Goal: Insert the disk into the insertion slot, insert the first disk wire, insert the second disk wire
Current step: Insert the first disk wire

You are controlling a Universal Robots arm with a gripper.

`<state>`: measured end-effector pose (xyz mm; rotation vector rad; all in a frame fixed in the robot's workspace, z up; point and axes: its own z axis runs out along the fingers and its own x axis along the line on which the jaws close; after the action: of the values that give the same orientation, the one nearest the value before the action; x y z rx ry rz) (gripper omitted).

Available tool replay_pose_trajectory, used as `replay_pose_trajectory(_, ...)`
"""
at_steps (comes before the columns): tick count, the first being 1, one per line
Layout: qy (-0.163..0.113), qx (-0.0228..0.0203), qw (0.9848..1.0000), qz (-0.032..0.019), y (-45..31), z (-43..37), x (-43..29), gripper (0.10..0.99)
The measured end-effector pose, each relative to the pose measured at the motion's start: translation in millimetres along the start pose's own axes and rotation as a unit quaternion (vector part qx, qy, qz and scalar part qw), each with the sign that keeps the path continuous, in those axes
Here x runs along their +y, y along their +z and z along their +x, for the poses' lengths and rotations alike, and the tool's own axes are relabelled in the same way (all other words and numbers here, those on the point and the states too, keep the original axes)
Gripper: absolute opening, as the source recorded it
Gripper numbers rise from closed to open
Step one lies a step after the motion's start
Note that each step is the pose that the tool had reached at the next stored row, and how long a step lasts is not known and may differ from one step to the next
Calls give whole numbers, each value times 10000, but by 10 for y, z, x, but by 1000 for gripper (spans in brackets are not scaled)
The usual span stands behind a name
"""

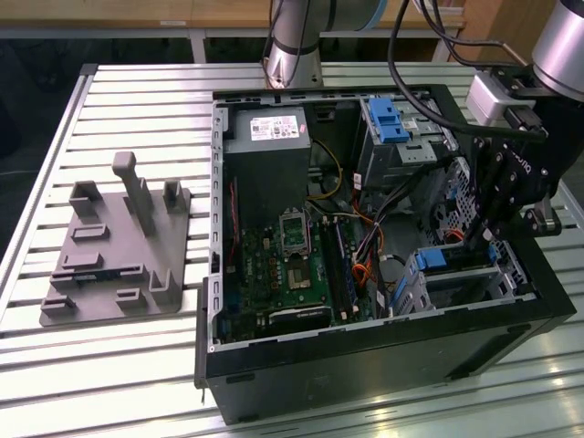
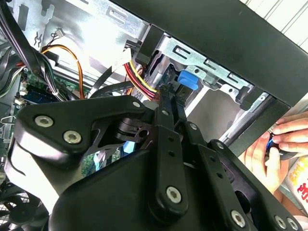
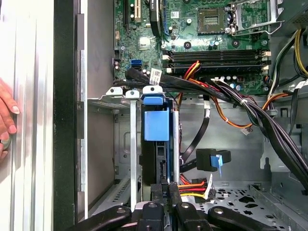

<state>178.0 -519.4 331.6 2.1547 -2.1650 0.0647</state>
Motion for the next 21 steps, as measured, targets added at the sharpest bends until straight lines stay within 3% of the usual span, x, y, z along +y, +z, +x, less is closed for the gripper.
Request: replay_pose_trajectory(21, 15, 17, 10000, -2, -30, 2, 2, 165)
